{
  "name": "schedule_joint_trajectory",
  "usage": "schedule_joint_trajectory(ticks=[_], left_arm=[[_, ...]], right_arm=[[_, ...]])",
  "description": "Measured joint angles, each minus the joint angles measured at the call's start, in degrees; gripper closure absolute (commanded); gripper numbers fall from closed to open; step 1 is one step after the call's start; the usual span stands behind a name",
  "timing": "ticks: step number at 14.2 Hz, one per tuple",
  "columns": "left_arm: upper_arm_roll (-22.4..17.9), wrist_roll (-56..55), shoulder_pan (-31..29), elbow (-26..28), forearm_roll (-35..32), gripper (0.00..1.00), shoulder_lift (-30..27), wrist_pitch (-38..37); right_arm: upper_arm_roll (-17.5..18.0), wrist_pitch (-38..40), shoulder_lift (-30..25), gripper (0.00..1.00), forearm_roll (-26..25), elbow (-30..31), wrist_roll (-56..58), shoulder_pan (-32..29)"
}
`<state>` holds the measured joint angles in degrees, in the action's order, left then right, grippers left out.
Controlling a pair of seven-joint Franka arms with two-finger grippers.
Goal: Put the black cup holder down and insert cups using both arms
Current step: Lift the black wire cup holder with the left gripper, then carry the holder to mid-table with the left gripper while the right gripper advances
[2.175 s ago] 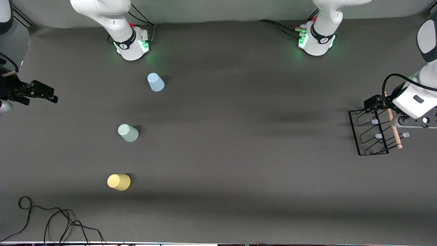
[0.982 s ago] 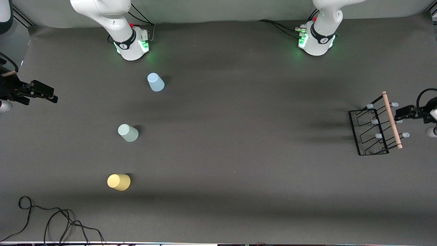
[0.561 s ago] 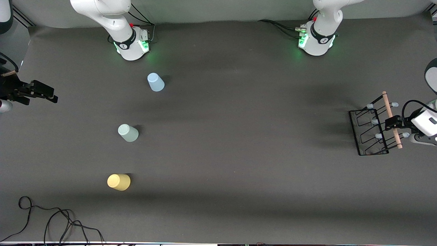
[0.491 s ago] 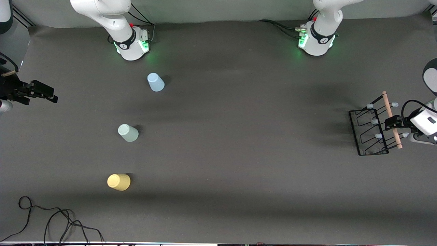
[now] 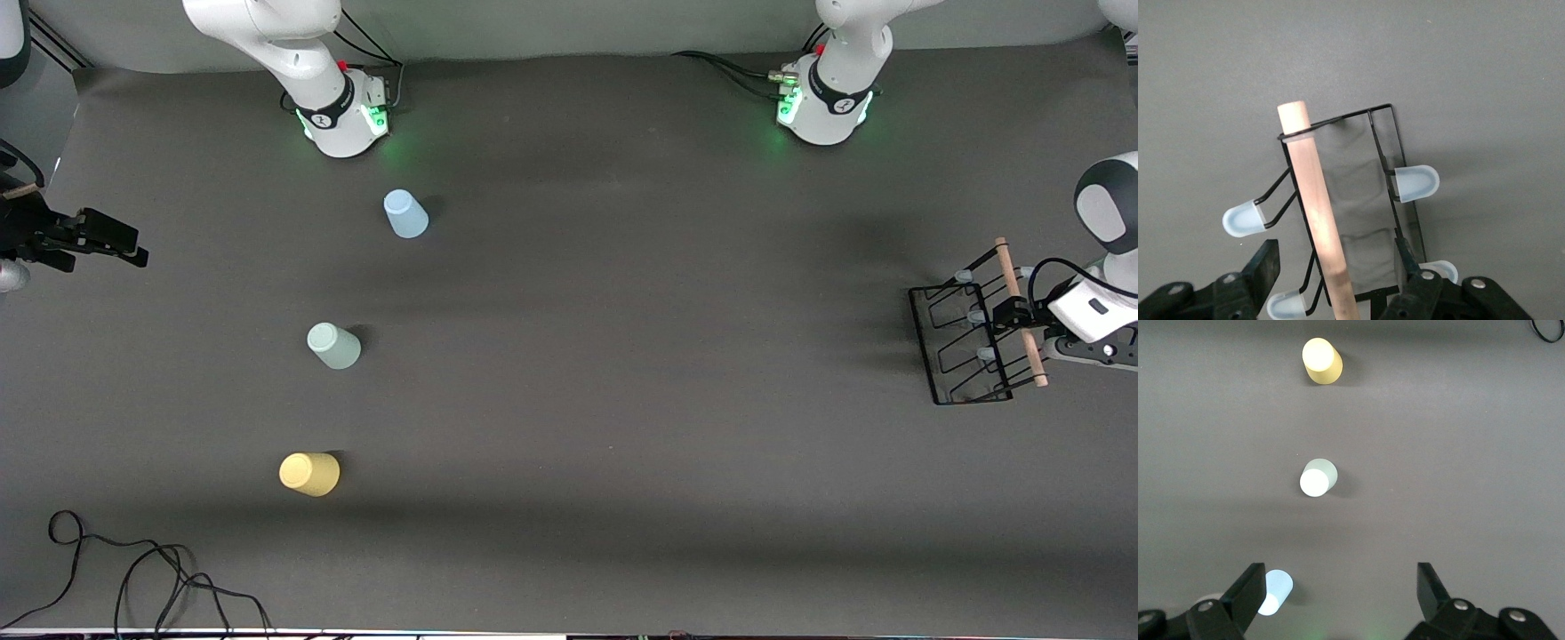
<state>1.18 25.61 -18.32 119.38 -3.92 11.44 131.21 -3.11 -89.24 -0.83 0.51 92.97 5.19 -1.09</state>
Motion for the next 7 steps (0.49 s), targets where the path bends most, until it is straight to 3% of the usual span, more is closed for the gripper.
schedule_joint_trajectory(ticks=[7], left_arm=[[0.2, 0.2, 0.0, 0.0, 1.9, 1.0, -0.1, -0.1]], right_arm=[[0.0, 0.1, 0.0, 0.0, 0.0, 0.0, 0.0, 0.0]])
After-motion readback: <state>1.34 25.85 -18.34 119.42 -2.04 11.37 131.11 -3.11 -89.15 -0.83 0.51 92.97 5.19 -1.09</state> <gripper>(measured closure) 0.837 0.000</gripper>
